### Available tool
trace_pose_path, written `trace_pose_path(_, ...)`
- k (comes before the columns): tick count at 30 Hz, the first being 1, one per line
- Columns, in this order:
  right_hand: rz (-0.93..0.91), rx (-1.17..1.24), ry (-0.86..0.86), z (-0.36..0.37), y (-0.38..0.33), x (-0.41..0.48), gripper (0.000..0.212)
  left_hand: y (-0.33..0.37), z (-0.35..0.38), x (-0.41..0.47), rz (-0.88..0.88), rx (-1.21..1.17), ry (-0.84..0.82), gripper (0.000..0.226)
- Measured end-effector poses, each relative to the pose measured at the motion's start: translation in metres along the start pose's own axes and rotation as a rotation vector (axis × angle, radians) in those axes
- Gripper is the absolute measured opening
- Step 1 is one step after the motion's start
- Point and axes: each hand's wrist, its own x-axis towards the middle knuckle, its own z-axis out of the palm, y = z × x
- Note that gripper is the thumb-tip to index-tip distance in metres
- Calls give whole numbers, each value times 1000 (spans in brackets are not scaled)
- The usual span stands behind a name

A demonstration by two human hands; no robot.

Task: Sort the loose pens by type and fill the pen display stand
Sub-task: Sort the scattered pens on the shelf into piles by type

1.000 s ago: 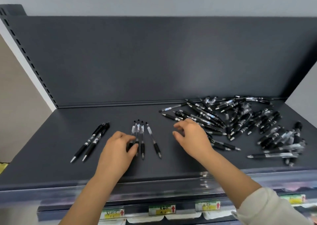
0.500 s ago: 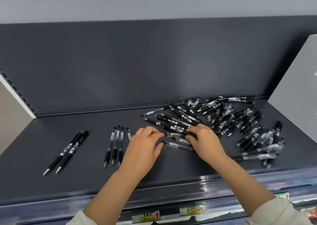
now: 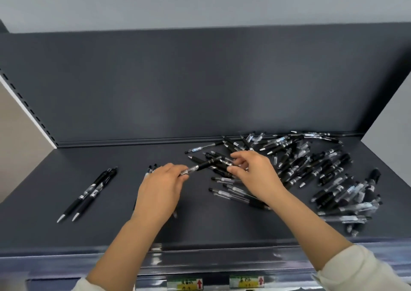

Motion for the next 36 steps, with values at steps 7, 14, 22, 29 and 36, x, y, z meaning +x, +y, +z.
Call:
trace_pose_path(7,19,-291,-100,28,9,21,16,-50,-22,-21,-234,8,85,17)
trace_pose_path(14,31,-489,-180,33,1,30,22,-92,-31,-39,-332,37,160,15)
trace_pose_path(22,20,-318,-21,36,-8,27,14,-110,-35,-50,-401,87,156,11)
trace_pose_path(29,-88,152,23,43,-60,31,11,-127,-44,-62,-435,161,156,12)
trace_pose_path(36,14,413,-243,82,-102,41,5,-150,-62,-68,-439,69,277,21)
